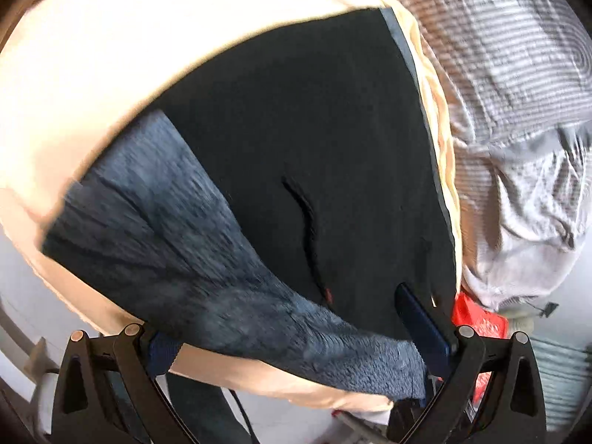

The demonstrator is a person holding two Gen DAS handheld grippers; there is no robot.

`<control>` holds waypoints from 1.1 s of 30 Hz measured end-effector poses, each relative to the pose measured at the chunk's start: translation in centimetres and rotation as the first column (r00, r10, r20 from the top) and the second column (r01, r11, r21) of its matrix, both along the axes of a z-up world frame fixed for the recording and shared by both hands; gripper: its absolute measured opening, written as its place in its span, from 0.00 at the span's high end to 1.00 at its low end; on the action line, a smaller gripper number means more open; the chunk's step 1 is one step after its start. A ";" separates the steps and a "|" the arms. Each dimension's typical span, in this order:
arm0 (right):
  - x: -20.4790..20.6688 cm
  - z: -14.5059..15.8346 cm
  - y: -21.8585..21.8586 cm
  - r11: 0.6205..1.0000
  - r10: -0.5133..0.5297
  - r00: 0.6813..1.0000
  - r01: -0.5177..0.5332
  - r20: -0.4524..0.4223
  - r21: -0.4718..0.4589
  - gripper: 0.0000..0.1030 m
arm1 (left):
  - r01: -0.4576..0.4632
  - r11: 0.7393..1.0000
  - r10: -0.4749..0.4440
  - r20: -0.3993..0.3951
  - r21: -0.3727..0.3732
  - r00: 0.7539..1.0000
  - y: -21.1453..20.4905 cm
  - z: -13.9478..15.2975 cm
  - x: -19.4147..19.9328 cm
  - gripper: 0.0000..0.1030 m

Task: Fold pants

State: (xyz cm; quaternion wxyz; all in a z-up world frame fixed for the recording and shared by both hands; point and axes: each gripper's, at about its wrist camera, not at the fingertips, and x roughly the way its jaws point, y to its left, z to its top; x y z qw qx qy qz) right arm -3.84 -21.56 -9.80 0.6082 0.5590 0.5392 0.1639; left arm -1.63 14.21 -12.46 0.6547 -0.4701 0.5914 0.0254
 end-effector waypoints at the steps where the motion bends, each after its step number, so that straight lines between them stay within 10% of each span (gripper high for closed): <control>1: 0.0 -0.1 0.0 1.000 -0.003 1.000 0.003 -0.004 0.001 0.88 | 0.012 1.000 -0.012 -0.008 0.025 1.000 0.3 -0.1 0.1 0.09; 7: -0.7 -1.5 -0.8 0.997 -0.064 0.996 0.061 -0.063 -0.044 0.67 | 0.112 0.987 -0.105 -0.068 0.113 0.992 0.9 -0.6 0.4 0.62; 11: -1.1 -1.6 -1.0 0.992 -0.075 0.991 0.063 -0.107 -0.113 0.93 | 0.115 0.991 -0.112 -0.042 0.073 0.993 2.0 0.0 0.0 0.81; 25: 8.4 7.8 -0.9 0.951 0.204 0.979 -0.194 0.019 -0.242 0.94 | 0.166 0.980 -0.182 0.145 0.113 0.973 2.2 10.1 7.0 0.82; 33: 20.7 7.1 -0.1 0.891 0.365 0.931 -0.357 -0.024 -0.282 0.93 | 0.144 0.956 -0.186 0.151 0.255 0.971 -0.3 9.0 19.4 0.82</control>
